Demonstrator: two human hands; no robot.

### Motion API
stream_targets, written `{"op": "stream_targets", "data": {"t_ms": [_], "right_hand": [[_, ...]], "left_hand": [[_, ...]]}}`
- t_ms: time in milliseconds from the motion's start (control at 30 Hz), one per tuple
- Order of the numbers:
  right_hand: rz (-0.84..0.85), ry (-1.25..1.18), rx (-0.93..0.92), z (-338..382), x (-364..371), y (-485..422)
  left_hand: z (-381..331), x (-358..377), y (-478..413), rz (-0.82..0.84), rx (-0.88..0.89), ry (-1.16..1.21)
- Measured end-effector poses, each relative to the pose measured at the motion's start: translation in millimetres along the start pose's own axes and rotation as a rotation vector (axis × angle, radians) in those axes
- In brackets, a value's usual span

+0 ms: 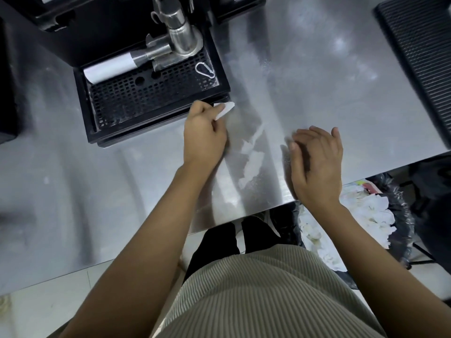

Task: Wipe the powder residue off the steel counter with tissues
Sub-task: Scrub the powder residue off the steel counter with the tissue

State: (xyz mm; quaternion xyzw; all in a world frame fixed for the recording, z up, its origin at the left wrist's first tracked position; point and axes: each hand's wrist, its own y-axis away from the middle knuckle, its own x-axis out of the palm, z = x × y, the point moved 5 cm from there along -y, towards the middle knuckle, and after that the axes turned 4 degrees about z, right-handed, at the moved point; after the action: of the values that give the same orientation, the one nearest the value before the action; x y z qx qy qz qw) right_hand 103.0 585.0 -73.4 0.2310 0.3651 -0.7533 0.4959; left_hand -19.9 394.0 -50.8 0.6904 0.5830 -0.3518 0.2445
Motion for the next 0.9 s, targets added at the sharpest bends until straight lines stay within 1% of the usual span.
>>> {"op": "stream_targets", "data": {"t_ms": [67, 133, 167, 233, 300, 333, 367, 433, 467, 533, 600, 667, 767, 900], "right_hand": [[-0.006, 0.008, -0.009, 0, 0, 0], [-0.014, 0.014, -0.014, 1, 0, 0], [-0.018, 0.014, -0.014, 0, 0, 0], [-0.028, 0.019, -0.015, -1, 1, 1], [-0.037, 0.025, -0.018, -1, 1, 1], [-0.038, 0.025, -0.018, -2, 2, 1], [-0.040, 0.024, -0.018, -2, 2, 1], [-0.044, 0.021, -0.016, -1, 2, 2], [-0.046, 0.017, -0.017, 0, 2, 2], [-0.053, 0.013, -0.015, -1, 2, 2], [-0.061, 0.014, -0.015, -2, 1, 2], [-0.068, 0.017, -0.013, -1, 1, 2], [-0.068, 0.017, -0.011, -1, 1, 2], [-0.069, 0.023, -0.008, -1, -1, 2]], "left_hand": [[-3, 9, 4, 0.000, 0.008, -0.014], [-17, 22, 12, 0.029, 0.062, 0.021], [-25, 29, 17, 0.062, 0.097, 0.048], [-41, 40, 28, 0.185, 0.171, 0.102], [-48, 41, 34, 0.279, 0.199, 0.119], [-46, 36, 35, 0.269, 0.184, 0.128], [-41, 27, 35, 0.220, 0.149, 0.140], [-20, 3, 39, 0.064, 0.040, 0.131], [-6, -10, 44, -0.006, -0.017, 0.096], [18, -27, 59, -0.052, -0.087, -0.010], [28, -32, 77, -0.004, -0.062, -0.108], [25, -26, 92, 0.058, -0.026, -0.129], [-1, -5, 104, 0.142, -0.018, -0.077], [-34, 23, 99, 0.288, 0.041, 0.038]]}}
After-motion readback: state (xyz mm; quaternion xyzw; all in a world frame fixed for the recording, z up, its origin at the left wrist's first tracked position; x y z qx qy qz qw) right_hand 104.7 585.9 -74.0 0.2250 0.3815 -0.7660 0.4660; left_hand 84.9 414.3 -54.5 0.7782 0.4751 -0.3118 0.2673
